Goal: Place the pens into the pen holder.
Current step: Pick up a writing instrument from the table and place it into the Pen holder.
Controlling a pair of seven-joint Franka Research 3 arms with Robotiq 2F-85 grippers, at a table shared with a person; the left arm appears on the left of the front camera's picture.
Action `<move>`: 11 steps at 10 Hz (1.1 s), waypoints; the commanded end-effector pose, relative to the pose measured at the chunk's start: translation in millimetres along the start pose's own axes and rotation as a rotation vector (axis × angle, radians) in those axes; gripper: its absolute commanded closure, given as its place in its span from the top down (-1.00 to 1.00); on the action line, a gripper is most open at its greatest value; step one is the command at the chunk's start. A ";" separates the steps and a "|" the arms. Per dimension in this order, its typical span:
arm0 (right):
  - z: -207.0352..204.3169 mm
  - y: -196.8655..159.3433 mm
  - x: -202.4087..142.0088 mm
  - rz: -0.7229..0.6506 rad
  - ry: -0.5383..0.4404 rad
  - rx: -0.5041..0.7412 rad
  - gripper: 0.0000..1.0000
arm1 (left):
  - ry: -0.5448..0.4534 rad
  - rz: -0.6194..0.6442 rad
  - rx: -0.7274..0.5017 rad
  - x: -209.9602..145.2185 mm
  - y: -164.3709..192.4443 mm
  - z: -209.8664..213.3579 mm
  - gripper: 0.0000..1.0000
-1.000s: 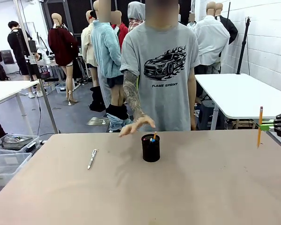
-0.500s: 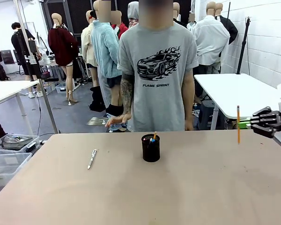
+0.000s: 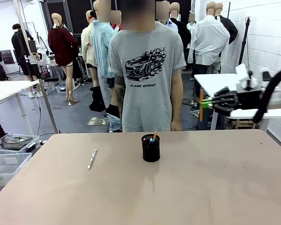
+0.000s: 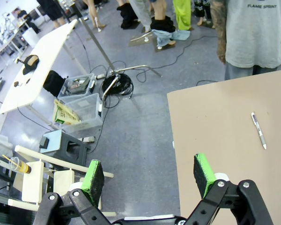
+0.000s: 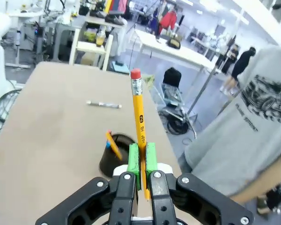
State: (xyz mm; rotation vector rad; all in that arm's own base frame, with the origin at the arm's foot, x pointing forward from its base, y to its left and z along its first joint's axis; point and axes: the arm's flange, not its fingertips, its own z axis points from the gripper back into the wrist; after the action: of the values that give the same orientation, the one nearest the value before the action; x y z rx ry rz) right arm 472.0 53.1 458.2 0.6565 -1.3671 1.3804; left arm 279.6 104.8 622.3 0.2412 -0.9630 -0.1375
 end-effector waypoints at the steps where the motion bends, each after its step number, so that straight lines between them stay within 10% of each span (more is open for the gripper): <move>1: -61.3 -36.7 -16.9 0.008 0.034 -0.009 -1.00 | -0.006 0.004 0.003 0.7 0.6 -0.9 1.00; 11: -202.1 -84.9 -78.4 -0.128 -0.044 0.391 -1.00 | -0.006 0.004 0.003 0.7 0.6 -0.9 1.00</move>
State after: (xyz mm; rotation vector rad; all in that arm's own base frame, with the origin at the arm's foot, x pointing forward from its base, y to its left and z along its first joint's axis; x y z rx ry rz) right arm 614.0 200.4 377.2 0.9869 -1.1220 1.5315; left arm 279.7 104.9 622.2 0.2409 -0.9628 -0.1374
